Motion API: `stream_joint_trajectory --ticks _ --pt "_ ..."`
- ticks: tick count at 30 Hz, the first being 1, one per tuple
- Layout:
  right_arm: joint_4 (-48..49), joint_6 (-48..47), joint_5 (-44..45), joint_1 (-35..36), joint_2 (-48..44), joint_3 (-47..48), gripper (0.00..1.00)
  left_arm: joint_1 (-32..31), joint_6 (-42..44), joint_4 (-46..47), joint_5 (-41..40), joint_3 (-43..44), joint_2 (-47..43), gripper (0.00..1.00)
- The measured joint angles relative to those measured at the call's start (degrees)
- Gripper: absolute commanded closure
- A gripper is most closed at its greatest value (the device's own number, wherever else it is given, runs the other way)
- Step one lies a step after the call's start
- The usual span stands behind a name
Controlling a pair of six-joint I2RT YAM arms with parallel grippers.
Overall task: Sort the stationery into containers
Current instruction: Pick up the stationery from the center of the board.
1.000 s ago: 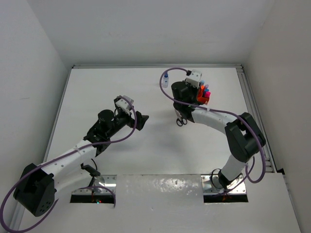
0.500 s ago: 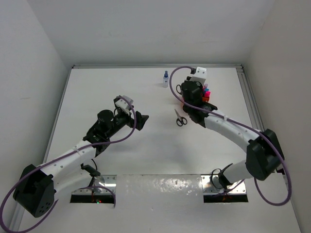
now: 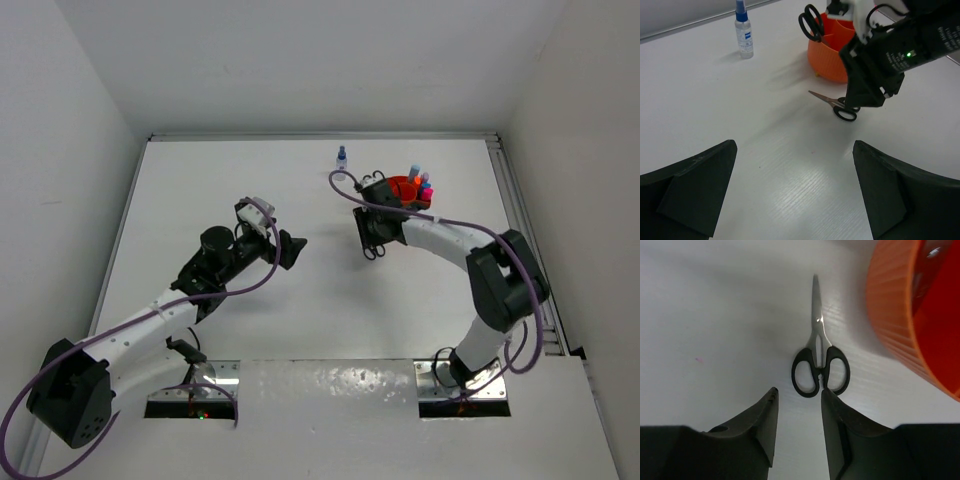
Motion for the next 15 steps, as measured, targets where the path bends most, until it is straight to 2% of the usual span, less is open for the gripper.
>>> stream_joint_trajectory --ticks 7,15 --pt "-7.02 -1.22 -4.35 -1.64 9.01 4.83 0.61 0.00 0.02 -0.28 -0.02 0.00 -0.72 0.00" --pt "-8.70 -2.19 -4.13 -2.91 12.26 6.47 0.63 0.00 0.02 -0.50 -0.09 0.00 -1.20 0.00"
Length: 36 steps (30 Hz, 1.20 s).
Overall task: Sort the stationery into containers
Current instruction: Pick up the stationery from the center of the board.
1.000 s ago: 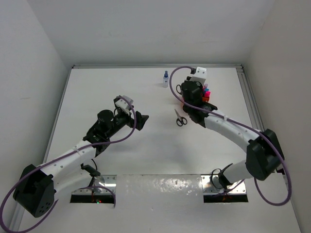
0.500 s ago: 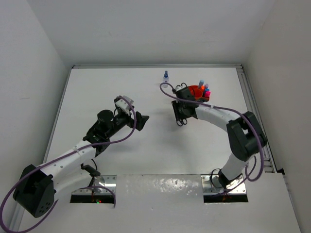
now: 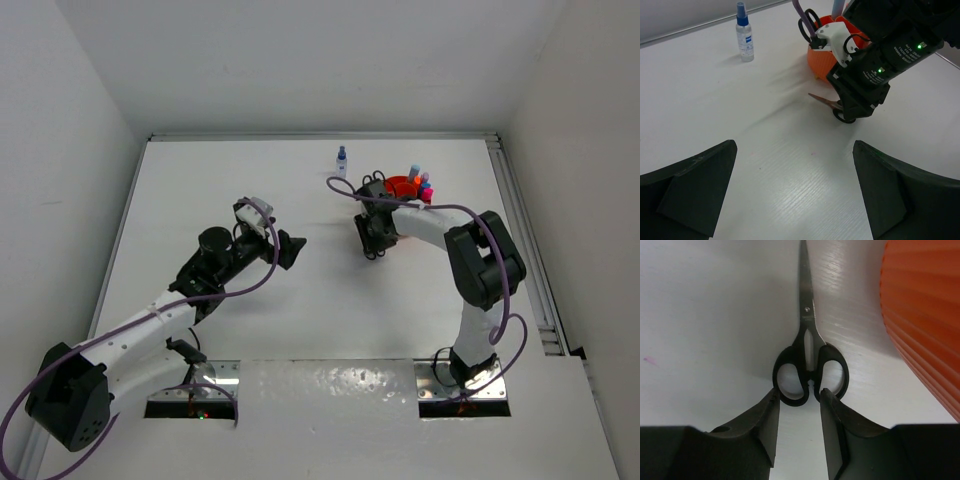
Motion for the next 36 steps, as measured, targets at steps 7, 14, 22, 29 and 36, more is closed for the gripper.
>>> stream_joint_trajectory --ticks 7,14,22,29,36 --pt "-0.15 -1.11 0.39 -0.90 0.02 -0.09 0.69 0.00 0.00 -0.13 0.02 0.00 0.02 0.00" --pt "0.35 -1.75 -0.48 -2.01 1.40 -0.66 0.71 0.00 0.00 -0.13 0.02 0.00 0.04 0.00" --pt "1.25 -2.05 -1.25 -2.10 1.55 -0.59 1.00 0.00 0.61 -0.20 0.31 0.00 0.04 0.02" --pt "-0.42 -1.95 -2.56 -1.25 -0.26 -1.27 1.00 0.00 12.90 -0.11 5.88 -1.05 0.09 0.18" --pt "-0.79 1.99 -6.47 -0.13 -5.92 -2.56 1.00 -0.02 37.48 -0.94 15.28 -2.27 4.46 0.17"
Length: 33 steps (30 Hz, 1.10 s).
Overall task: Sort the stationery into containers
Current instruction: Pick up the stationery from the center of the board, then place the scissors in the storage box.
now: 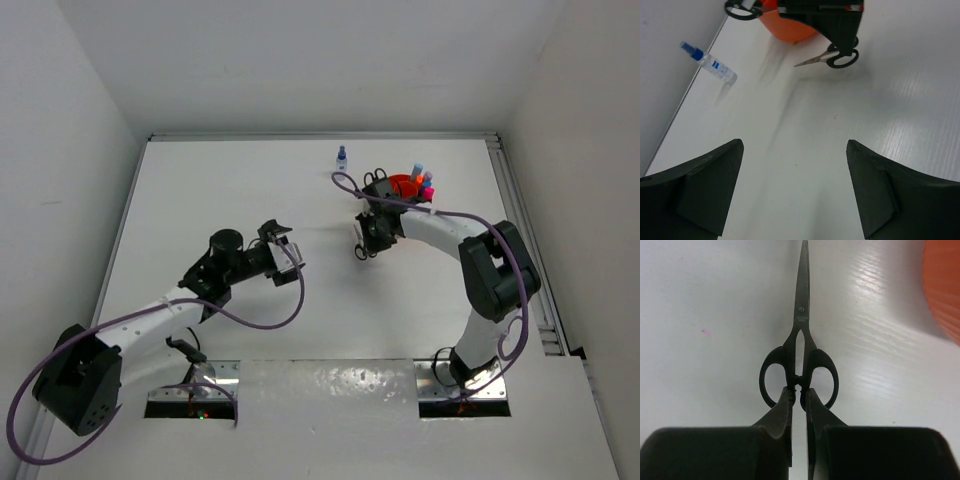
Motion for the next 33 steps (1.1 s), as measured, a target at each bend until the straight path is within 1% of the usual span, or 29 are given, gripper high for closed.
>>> stream_joint_trajectory --ticks 3,4,7,9,10,12,14,21,29,33 --pt "0.55 2.08 -0.96 0.81 -0.07 -0.55 1.00 -0.57 8.68 -1.36 3.34 0.00 2.43 0.09" --pt "0.55 2.84 -1.27 1.18 -0.07 -0.70 1.00 -0.94 12.00 -2.08 4.39 0.00 3.13 0.08" --pt "0.76 5.38 -2.82 2.43 -0.11 -0.79 1.00 -2.82 21.18 -3.15 7.19 -0.26 5.11 0.08" --pt "0.98 7.28 -3.91 3.39 -0.24 -0.79 1.00 -4.39 25.57 -3.13 7.72 -0.66 6.40 0.11" --pt "1.14 8.46 -4.52 4.02 -0.46 -0.79 1.00 -5.29 27.52 -3.13 7.82 -0.70 7.26 0.22" --pt "1.62 10.47 -5.44 5.31 -1.18 -0.79 1.00 -6.67 30.49 -3.10 7.91 -0.72 8.70 0.39" --pt "2.25 12.15 -5.97 6.64 -2.10 -0.68 1.00 -7.61 33.03 -3.08 7.91 -0.72 9.68 0.48" --pt "3.45 15.63 -7.34 10.82 -2.84 3.41 1.00 -8.66 37.90 -3.08 6.34 -0.68 12.00 0.42" --pt "3.37 16.39 -7.98 13.16 -2.84 6.49 1.00 -8.66 40.15 -1.99 3.74 -0.68 12.52 0.42" --pt "2.82 16.35 -7.91 13.55 -2.84 6.88 1.00 -8.66 40.02 -1.66 2.10 -0.68 12.52 0.45"
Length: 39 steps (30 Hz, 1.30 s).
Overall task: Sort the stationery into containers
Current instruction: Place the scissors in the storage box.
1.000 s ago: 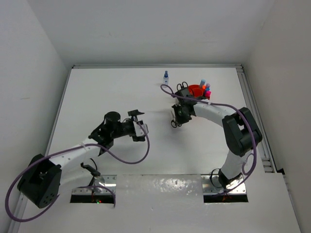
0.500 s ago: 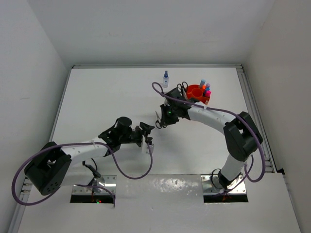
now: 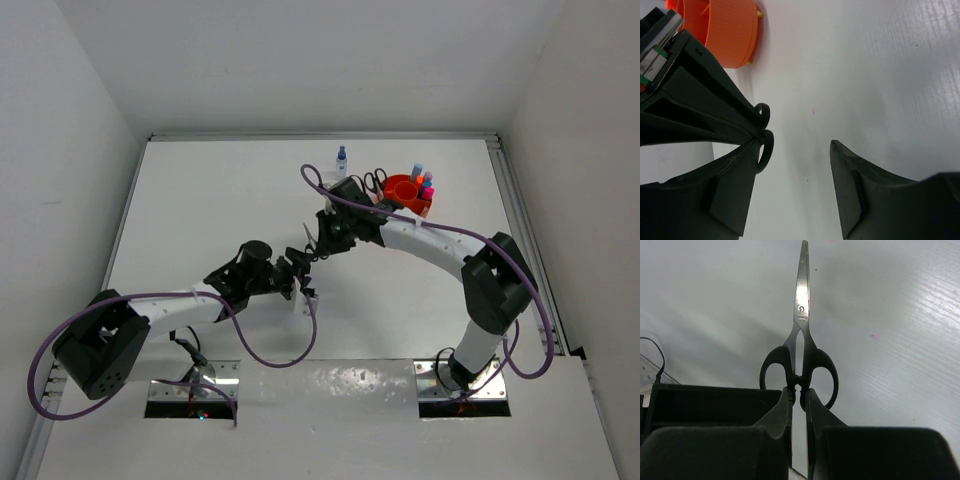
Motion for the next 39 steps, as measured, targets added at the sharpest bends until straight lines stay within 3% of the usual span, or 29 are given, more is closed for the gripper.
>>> stream_joint_trajectory --ticks 9,18,29,35,39 --pt "-1.31 0.04 -0.48 0.85 0.00 0.00 1.00 0.26 -3.50 2.10 -2.45 0.00 -0.07 0.48" --pt "-3.85 0.31 -0.76 2.45 -1.73 0.07 1.00 1.84 -9.81 6.34 2.45 -0.02 -1.20 0.49" --pt "-4.81 1.29 -0.76 3.30 -3.96 0.04 1.00 1.92 -6.97 4.15 3.32 0.20 -1.27 0.50" --pt "-6.23 1.29 -0.87 3.30 -4.74 0.07 1.00 1.92 -5.79 2.86 3.23 0.63 -1.27 0.66" --pt "-7.02 1.33 -0.92 3.39 -5.53 0.07 1.00 1.92 -5.20 2.73 3.32 1.05 -1.60 0.90"
